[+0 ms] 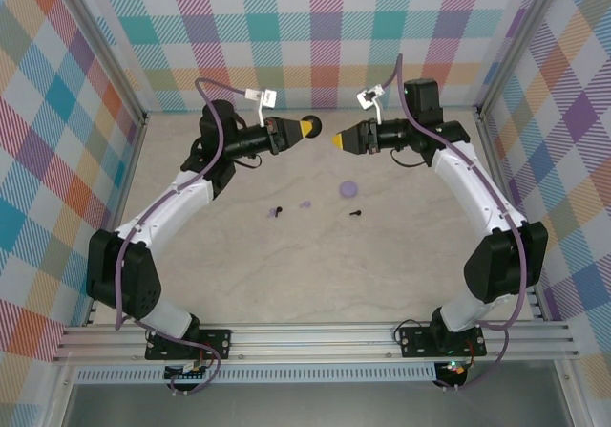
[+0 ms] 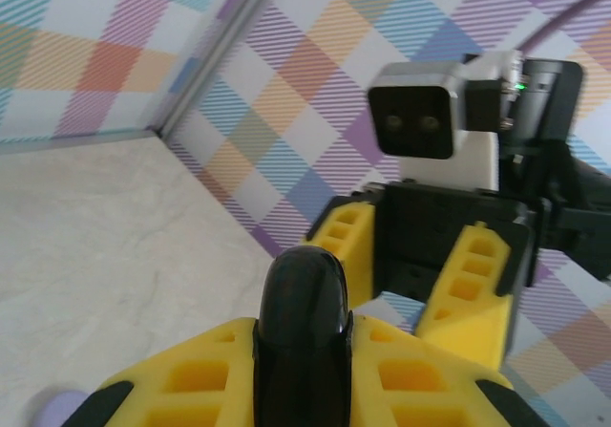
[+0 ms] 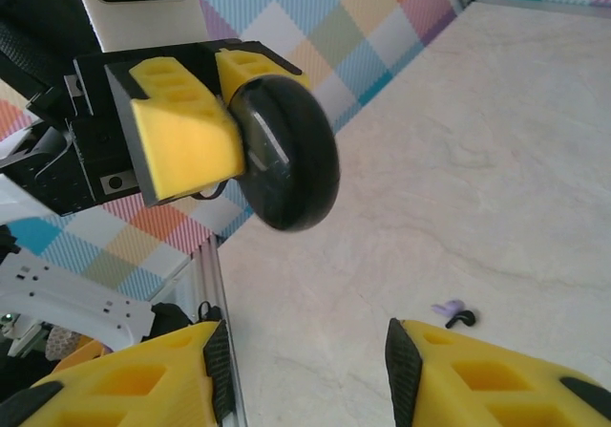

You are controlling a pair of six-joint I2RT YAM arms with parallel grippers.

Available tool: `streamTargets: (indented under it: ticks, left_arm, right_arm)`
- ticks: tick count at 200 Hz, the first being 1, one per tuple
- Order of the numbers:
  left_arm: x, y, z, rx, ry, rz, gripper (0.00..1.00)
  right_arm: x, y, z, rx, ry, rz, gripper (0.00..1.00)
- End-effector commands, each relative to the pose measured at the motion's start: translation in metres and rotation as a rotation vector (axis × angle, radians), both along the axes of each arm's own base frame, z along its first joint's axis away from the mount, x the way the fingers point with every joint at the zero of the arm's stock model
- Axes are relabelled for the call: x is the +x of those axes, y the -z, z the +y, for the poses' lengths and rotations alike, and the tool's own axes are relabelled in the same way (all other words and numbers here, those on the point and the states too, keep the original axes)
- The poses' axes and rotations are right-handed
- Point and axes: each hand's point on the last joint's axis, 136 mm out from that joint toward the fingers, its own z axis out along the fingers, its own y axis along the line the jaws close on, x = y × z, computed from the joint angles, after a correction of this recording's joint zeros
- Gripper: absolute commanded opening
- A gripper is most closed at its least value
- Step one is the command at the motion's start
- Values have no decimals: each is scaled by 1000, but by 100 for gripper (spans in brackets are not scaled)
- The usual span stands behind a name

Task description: Insert the wireless bluetooth earbuds into the charging case

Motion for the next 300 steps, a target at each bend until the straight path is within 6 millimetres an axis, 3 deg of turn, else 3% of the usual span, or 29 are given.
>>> streamTargets:
  ticks: [1,75,150,210,242,300]
  left_arm:
    - [-34,-43,-11,-29,109,-137,9]
    - [-57,-56,-24,-26,197,-175,7]
    - [-59,-55,-28,-13,196,-172,7]
    - [-56,-50,-29,-2,185,-158,7]
    - [-54,-44,-27,18,168,-137,27]
    - [-59,-44,-27,22,201,-119,46]
  right_arm:
    - [-15,-29,3,76,-91,-57,47]
    - [-34,-51,12,117,-197,-97,46]
    - [-49,-59,20,131,-262,-113,41]
    - [-50,-61,19,126,-258,-122,27]
    - [-47,-59,17,85,-210,-145,18]
    - [-47,-57,12,54,-183,-158,15]
